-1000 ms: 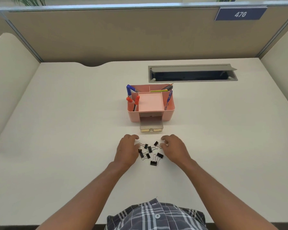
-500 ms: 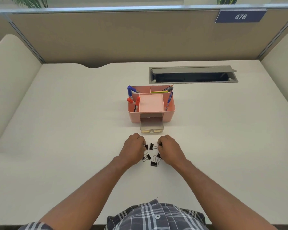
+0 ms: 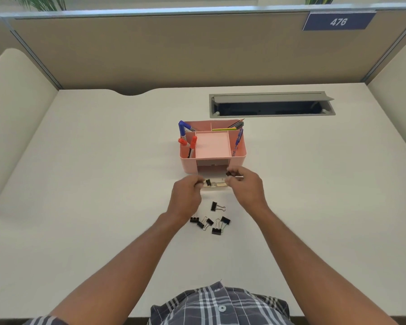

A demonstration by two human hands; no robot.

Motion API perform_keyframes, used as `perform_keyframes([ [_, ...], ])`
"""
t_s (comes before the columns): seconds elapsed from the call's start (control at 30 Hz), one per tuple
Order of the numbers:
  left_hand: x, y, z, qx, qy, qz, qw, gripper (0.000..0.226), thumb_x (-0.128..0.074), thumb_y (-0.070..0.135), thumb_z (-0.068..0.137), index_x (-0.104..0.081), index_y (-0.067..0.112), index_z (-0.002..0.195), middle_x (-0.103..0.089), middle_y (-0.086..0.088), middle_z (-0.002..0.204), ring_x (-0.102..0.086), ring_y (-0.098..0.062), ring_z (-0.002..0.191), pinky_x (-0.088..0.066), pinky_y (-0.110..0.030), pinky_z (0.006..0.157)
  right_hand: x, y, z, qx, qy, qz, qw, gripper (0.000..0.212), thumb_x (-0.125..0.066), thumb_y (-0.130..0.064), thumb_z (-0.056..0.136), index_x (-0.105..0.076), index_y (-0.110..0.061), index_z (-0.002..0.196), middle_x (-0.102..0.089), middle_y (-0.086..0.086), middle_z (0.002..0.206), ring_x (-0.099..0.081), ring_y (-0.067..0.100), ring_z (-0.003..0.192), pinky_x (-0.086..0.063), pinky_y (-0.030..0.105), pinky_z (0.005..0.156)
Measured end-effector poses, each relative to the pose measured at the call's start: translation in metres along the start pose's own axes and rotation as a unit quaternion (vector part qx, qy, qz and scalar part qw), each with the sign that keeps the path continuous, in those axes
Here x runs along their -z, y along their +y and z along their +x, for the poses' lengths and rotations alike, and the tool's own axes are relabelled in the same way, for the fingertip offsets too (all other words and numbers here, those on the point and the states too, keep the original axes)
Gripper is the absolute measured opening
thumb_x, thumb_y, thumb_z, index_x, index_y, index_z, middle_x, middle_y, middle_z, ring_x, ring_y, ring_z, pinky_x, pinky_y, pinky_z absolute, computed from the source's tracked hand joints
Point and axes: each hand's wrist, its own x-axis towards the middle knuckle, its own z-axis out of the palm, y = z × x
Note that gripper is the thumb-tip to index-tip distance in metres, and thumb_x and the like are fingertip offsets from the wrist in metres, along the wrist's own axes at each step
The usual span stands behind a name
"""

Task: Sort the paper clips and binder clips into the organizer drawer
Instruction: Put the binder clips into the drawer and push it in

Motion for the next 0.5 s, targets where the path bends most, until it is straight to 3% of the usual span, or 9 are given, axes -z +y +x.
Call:
perform_keyframes([
  [0.07, 0.003, 0.009, 0.012, 0.007, 0.013, -0.016, 1.000, 0.017, -0.057, 0.006, 0.092, -0.069, 0.018, 0.092, -0.068, 0.006, 0.086, -0.061, -0.010, 0.081, -0.048, -0.018, 0.072, -0.005, -0.009, 0.007, 0.006, 0.012, 0.006, 1.000, 0.018, -0.066, -0.013, 0.085, -0.073, -0.021, 0.099, -0.071, -0.009, 0.092, -0.066, 0.010, 0.089, -0.052, 0.022, 0.081],
  [0.2, -0.001, 0.013, 0.030, 0.035, 0.018, 0.017, 0.999, 0.014, -0.060, 0.008, 0.090, -0.066, 0.021, 0.090, -0.066, 0.005, 0.081, -0.061, -0.014, 0.076, -0.049, -0.026, 0.068, -0.017, -0.014, 0.018, 0.008, 0.020, -0.073, 0.997, 0.012, -0.064, -0.017, 0.086, -0.071, -0.022, 0.094, -0.069, -0.009, 0.086, -0.062, 0.011, 0.083, -0.043, 0.020, 0.068],
  [0.5, -0.004, 0.009, 0.025, 0.035, 0.019, 0.020, 0.999, 0.016, -0.058, 0.013, 0.092, -0.066, 0.021, 0.103, -0.069, 0.007, 0.091, -0.062, -0.010, 0.085, -0.050, -0.024, 0.074, -0.021, -0.007, 0.017, 0.026, 0.009, -0.151, 0.988, 0.025, -0.059, -0.023, 0.091, -0.070, -0.020, 0.112, -0.072, -0.003, 0.104, -0.063, 0.014, 0.092, -0.045, 0.024, 0.079],
])
